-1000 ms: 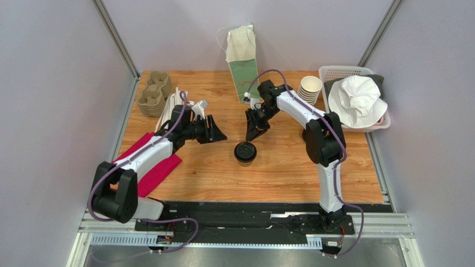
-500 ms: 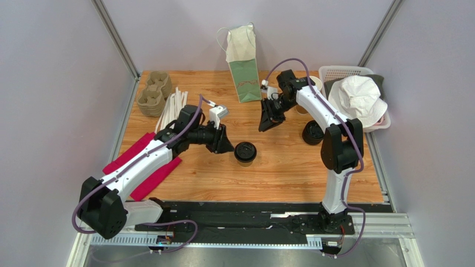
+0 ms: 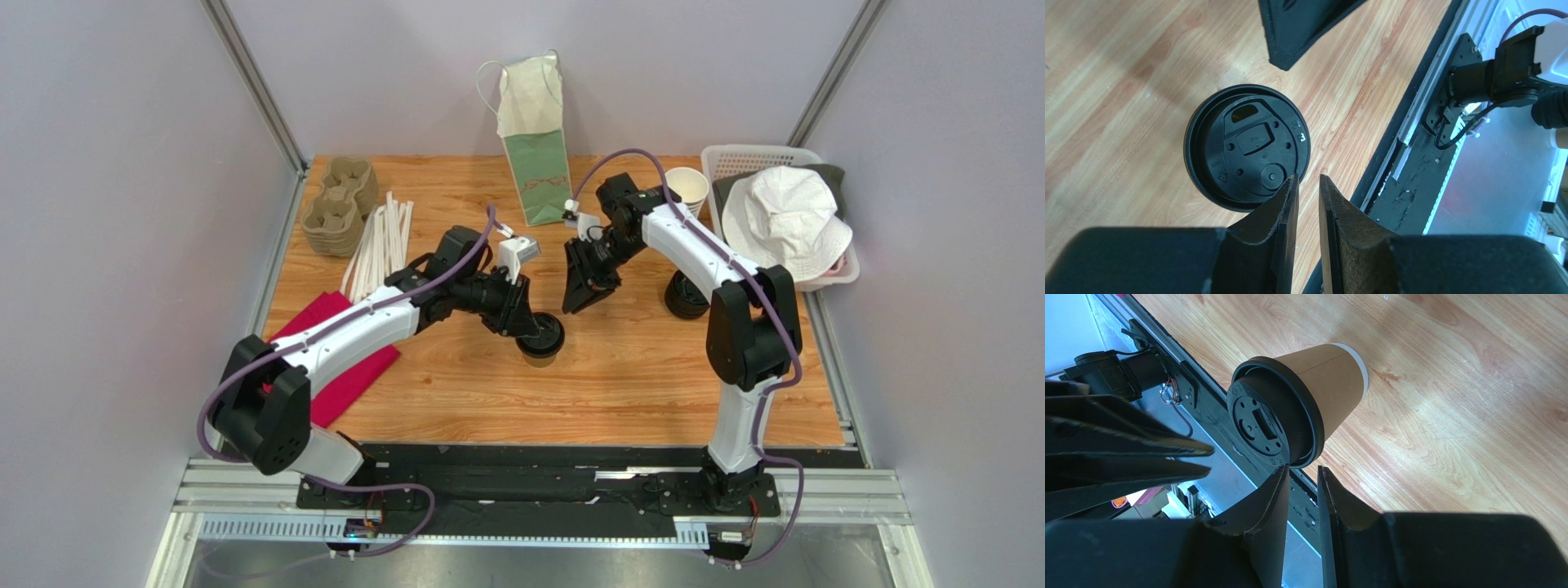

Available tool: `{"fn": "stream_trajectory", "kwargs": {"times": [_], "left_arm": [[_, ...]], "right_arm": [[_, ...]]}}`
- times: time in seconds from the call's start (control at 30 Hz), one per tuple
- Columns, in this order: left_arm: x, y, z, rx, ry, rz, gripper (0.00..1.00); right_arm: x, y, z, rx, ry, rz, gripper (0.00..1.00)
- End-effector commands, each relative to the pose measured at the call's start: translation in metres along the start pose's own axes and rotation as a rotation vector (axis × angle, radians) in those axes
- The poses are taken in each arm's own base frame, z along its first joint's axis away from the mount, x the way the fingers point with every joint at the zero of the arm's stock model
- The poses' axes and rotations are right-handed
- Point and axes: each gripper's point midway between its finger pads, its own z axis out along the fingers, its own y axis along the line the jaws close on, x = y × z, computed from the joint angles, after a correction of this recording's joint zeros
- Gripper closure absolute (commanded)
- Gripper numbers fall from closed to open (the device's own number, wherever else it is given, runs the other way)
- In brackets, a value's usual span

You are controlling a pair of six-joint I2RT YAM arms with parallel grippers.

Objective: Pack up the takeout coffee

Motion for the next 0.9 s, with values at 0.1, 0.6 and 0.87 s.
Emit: {"fn": "stream_trajectory", "kwargs": {"times": [0.1, 0.6, 0.87], "left_arm": [[-0.008, 0.008, 0.019, 0.011, -0.016, -0.04, 0.75], [0.018, 0.031, 0.035, -0.045, 0.073, -0.109, 0.78], [0.029, 0.053, 0.039, -0.091, 0.11, -0.195, 0.84]], "right_arm": [[-0.004, -0.002, 0.01, 0.02, -0.006, -0.008, 0.73], [0.005, -0.026, 0.042, 0.138, 0.071, -0.008, 0.76], [0.021, -0.056, 0.062, 0.21, 0.134, 0.028, 0.83]]}}
